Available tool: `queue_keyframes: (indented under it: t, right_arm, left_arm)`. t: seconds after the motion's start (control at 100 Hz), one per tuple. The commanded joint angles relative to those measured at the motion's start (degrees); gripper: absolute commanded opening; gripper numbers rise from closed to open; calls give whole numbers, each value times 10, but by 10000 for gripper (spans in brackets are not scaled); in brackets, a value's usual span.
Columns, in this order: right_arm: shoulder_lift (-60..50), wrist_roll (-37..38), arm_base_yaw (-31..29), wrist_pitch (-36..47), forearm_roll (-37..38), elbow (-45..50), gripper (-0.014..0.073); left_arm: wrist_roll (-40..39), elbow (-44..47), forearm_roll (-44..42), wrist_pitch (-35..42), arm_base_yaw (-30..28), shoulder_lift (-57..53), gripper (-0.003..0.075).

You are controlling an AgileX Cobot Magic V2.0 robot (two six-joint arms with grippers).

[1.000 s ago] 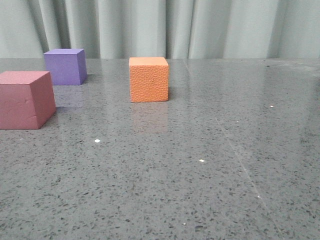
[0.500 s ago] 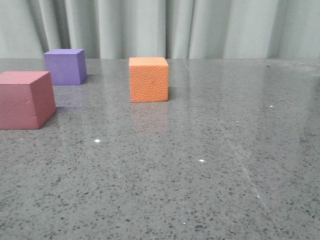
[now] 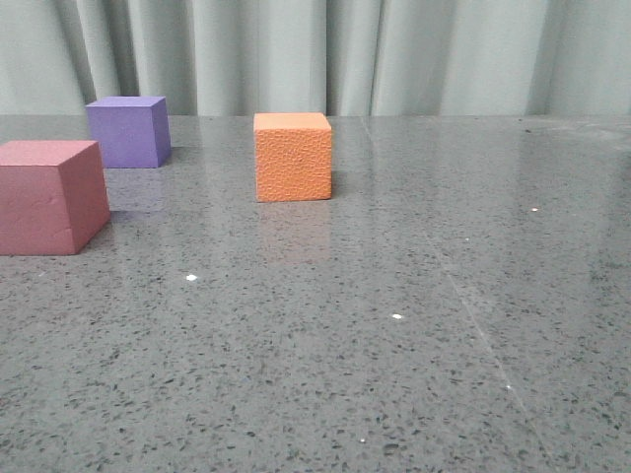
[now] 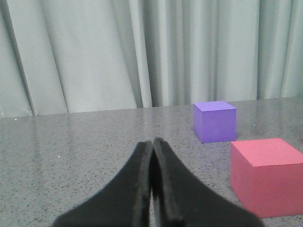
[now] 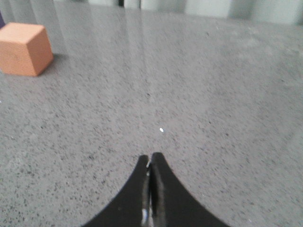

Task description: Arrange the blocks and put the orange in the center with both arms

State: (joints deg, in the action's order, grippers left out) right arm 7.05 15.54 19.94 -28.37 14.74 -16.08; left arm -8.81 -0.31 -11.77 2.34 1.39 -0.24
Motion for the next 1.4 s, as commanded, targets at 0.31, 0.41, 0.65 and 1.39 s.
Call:
queue_keyframes:
  t: [0.31,0.41,0.65,1.39]
  right_arm:
    - [-89,-36,-37,146,-60,97,-67]
    - [-89,-93,-78,156,-120,104,-67]
    - [-89,-121,-159,254,-147,149,-67]
    - [-89,-121,-166,291,-147,169,-67]
  left_arm:
    - [-2,31,4,45,0,-19,-19]
    - [-2,31,4,45,0,-19,-19]
    - [-2,31,4,45,0,-19,-19]
    - [-2,31,4,45,0,-19,-19]
